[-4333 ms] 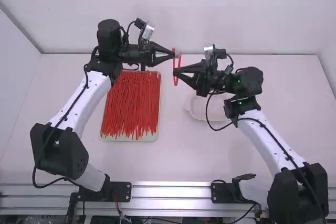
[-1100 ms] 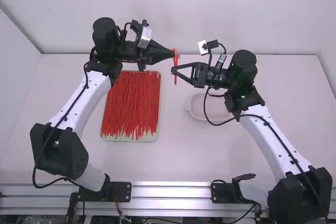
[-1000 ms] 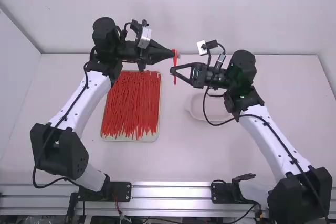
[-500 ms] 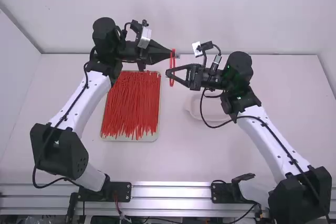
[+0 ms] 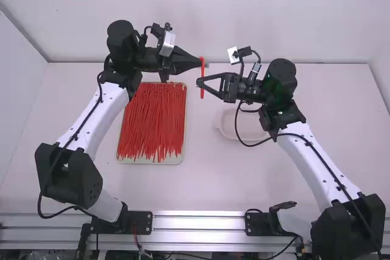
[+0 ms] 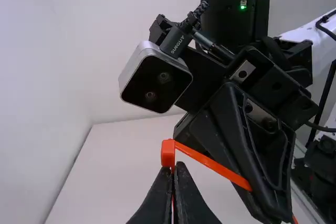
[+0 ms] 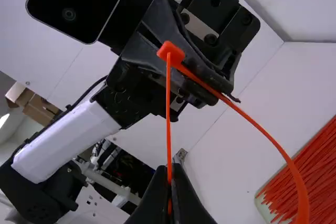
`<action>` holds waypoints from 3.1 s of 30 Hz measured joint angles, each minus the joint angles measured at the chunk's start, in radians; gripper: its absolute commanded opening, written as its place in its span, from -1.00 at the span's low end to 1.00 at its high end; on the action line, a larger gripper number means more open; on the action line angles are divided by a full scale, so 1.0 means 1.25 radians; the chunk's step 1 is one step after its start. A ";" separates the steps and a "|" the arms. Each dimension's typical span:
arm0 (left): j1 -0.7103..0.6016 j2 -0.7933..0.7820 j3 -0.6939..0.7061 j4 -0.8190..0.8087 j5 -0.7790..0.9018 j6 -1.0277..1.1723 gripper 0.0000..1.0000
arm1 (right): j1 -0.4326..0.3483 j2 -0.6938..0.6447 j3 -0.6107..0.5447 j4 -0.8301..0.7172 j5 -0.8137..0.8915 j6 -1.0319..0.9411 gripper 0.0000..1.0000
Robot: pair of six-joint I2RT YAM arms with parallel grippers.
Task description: Fasten the cable tie
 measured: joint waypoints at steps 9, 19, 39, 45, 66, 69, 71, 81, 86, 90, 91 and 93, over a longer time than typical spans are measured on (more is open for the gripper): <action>0.000 0.000 0.000 0.000 0.000 0.000 -0.96 | 0.026 0.000 0.000 0.000 0.000 0.000 -1.00; 0.000 0.000 0.000 0.004 -0.001 0.000 -0.96 | 0.003 0.000 0.000 0.000 -0.001 0.001 -1.00; 0.000 0.000 0.000 0.041 0.012 0.000 -0.96 | 0.010 0.000 0.000 0.015 0.003 0.018 -1.00; 0.000 0.000 0.000 0.041 0.013 0.000 -0.96 | 0.007 0.000 0.000 0.016 0.002 0.022 -1.00; -0.008 0.000 0.000 0.032 0.012 0.000 -0.97 | 0.007 0.000 0.000 0.067 0.015 0.058 -1.00; -0.010 0.000 0.000 0.030 0.013 0.001 -0.97 | 0.005 0.000 0.000 0.110 0.021 0.078 -1.00; -0.013 0.000 0.000 0.030 0.012 0.001 -0.97 | 0.001 0.000 0.000 0.132 0.022 0.092 -1.00; -0.017 0.000 0.000 0.030 0.028 0.036 -0.97 | -0.009 0.000 0.000 0.138 0.020 0.124 -1.00; -0.017 0.000 0.000 0.071 0.047 0.050 -0.96 | -0.009 0.000 0.000 0.148 0.012 0.121 -1.00; -0.021 0.000 0.000 0.092 0.048 0.048 -0.97 | -0.009 0.000 0.000 0.149 0.012 0.110 -1.00; -0.022 0.000 0.000 0.096 0.048 0.047 -0.97 | -0.009 0.000 0.000 0.149 0.011 0.108 -1.00; -0.025 0.000 0.000 0.096 0.047 0.048 -0.97 | -0.009 0.000 0.000 0.153 0.009 0.104 -1.00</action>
